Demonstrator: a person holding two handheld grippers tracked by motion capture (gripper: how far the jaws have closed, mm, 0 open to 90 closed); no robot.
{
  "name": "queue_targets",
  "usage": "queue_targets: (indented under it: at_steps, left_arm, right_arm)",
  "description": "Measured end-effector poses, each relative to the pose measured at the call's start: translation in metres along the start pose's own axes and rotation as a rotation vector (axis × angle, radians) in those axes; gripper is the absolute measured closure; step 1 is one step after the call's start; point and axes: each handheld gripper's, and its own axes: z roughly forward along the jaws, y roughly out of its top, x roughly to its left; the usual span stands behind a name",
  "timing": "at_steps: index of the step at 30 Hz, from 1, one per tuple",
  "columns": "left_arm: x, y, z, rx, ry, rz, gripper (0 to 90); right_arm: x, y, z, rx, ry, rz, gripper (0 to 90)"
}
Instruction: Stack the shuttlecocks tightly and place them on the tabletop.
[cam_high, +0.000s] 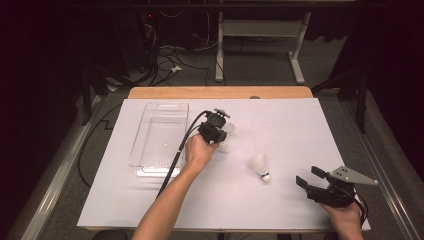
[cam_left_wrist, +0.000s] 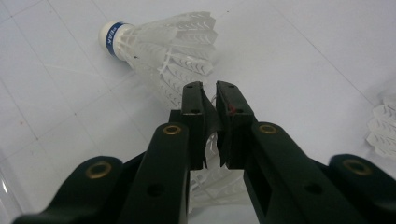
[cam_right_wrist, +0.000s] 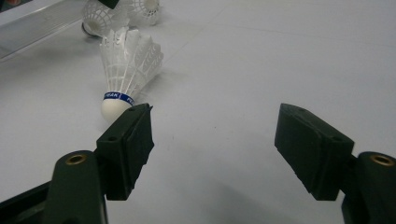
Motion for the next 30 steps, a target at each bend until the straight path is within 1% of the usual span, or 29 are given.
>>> queue_targets:
  at_steps: [5, 11, 24, 30]
  left_arm:
    - [0.0, 0.0007, 0.0006, -0.001, 0.003, -0.008, 78.8]
    - [-0.0009, 0.0002, 0.001, 0.006, 0.003, -0.005, 74.5]
    - [-0.0025, -0.0001, 0.0007, 0.011, -0.014, -0.001, 72.3]
    - [-0.0019, -0.0005, -0.0012, 0.013, -0.018, -0.002, 68.9]
  right_arm:
    - [-0.0001, 0.0, -0.0001, -0.001, 0.0, 0.001, 28.2]
    - [0.0003, 0.0001, 0.0001, 0.001, 0.001, 0.0, 28.1]
    - [0.0006, 0.0001, 0.0, 0.0, 0.002, 0.0, 28.1]
    - [0.0006, 0.0001, 0.0, 0.0, 0.001, 0.0, 28.1]
